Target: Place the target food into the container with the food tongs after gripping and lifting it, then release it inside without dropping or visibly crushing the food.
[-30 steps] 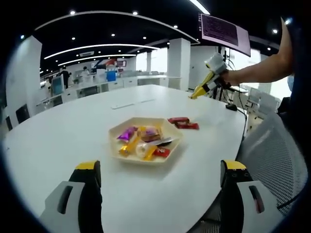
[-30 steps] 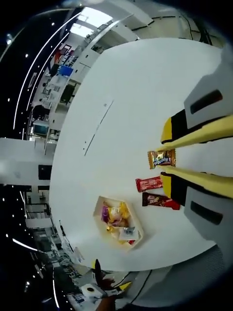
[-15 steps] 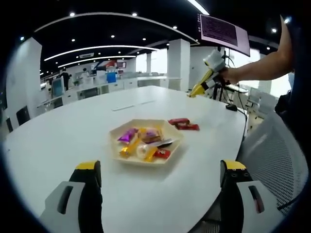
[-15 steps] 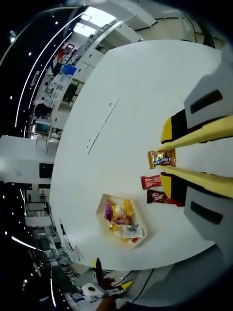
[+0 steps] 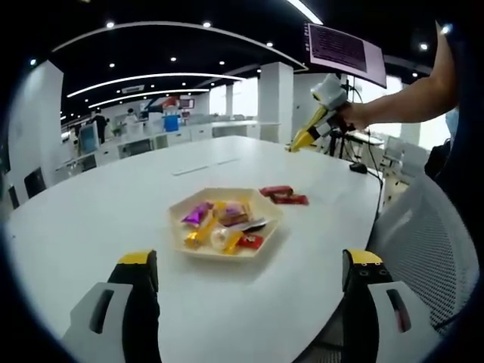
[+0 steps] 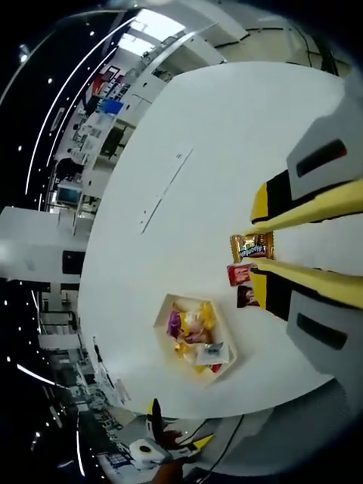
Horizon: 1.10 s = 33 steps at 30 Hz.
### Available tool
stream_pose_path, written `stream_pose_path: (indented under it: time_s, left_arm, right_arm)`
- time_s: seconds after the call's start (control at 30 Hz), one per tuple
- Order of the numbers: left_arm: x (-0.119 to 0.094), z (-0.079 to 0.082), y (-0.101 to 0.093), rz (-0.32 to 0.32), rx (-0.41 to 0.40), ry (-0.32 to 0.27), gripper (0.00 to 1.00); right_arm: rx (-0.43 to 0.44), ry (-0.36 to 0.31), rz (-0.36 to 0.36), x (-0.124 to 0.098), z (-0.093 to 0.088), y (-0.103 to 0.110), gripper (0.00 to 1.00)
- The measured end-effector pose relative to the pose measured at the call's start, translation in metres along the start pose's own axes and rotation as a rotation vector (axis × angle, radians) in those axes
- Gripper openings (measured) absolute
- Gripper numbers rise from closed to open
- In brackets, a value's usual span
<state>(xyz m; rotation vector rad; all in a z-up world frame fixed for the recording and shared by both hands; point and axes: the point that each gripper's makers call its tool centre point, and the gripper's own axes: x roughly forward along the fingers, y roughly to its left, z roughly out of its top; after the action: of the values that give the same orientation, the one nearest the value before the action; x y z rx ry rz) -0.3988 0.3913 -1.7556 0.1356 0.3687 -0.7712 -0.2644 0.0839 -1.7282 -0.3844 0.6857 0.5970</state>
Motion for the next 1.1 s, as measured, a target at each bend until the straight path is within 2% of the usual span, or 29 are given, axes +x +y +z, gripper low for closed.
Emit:
stream_pose_path:
  time_s: [0.3, 1.1]
  left_arm:
    - [0.001, -0.004, -0.003, -0.01, 0.033, 0.021, 0.99]
    - [0.002, -0.007, -0.001, -0.003, 0.039, 0.033, 0.99]
  right_arm:
    - [-0.003, -0.016, 0.02, 0.008, 0.018, 0.015, 0.22]
    - [-0.056, -0.041, 0.103, 0.035, 0.058, 0.056, 0.22]
